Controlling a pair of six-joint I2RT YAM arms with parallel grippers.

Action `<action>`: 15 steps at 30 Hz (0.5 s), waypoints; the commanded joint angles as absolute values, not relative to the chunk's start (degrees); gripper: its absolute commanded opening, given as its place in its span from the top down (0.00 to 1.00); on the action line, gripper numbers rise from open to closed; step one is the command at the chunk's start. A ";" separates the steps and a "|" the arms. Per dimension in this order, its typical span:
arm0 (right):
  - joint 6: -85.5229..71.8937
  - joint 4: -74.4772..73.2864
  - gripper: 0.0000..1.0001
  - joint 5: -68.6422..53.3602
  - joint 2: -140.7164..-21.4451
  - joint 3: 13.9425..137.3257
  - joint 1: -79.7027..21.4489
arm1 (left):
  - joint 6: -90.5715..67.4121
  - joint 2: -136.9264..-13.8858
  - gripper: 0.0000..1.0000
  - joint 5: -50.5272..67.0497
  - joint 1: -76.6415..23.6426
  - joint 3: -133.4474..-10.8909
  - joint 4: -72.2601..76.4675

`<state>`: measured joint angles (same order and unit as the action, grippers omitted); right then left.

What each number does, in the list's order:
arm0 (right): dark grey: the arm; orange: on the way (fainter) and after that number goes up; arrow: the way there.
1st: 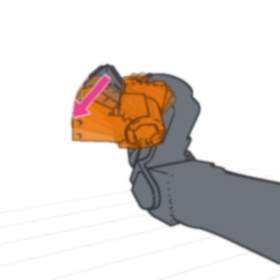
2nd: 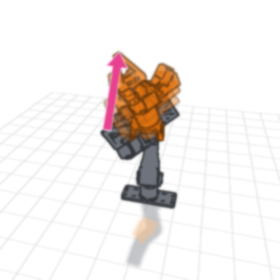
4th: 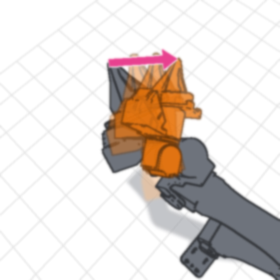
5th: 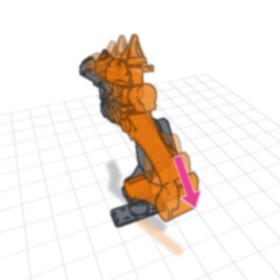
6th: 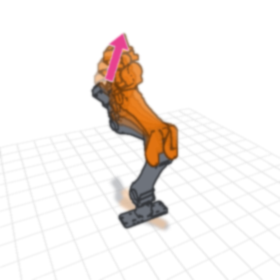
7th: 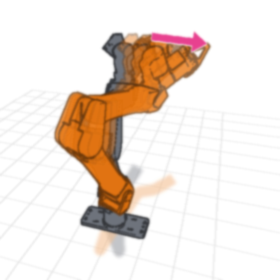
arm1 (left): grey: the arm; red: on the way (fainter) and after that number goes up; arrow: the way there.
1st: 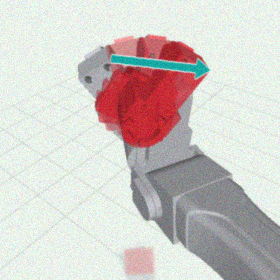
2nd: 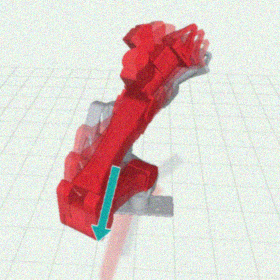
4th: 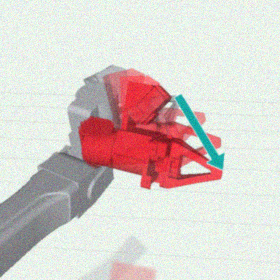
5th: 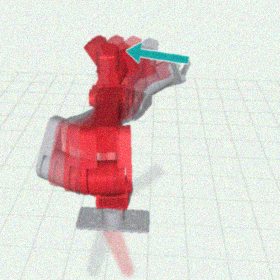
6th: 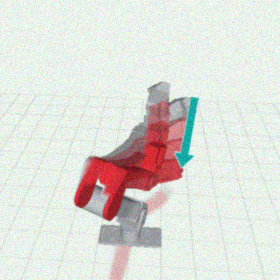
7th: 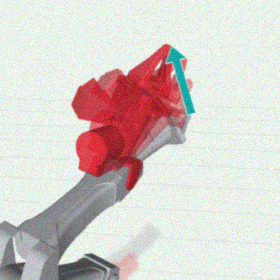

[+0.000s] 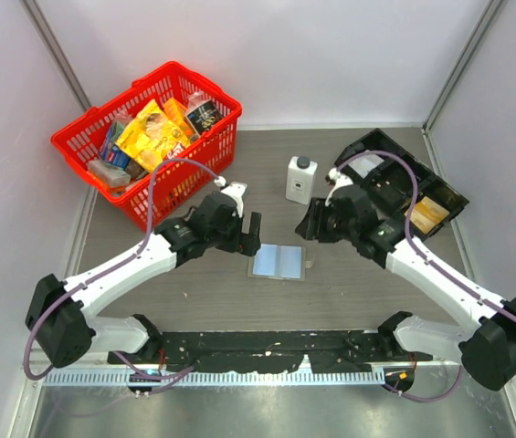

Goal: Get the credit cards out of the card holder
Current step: Remove the credit card from the card holder.

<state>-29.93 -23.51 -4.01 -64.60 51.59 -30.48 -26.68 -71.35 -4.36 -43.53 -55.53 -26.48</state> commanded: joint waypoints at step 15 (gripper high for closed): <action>-40.78 -4.84 0.54 2.55 -69.87 35.95 -40.43 | -33.93 -89.46 0.08 -6.86 -46.49 -61.61 -29.09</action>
<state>-39.44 -10.35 -1.06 -67.66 37.15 -40.34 -32.84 -86.30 -5.56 -46.15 -59.02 -28.16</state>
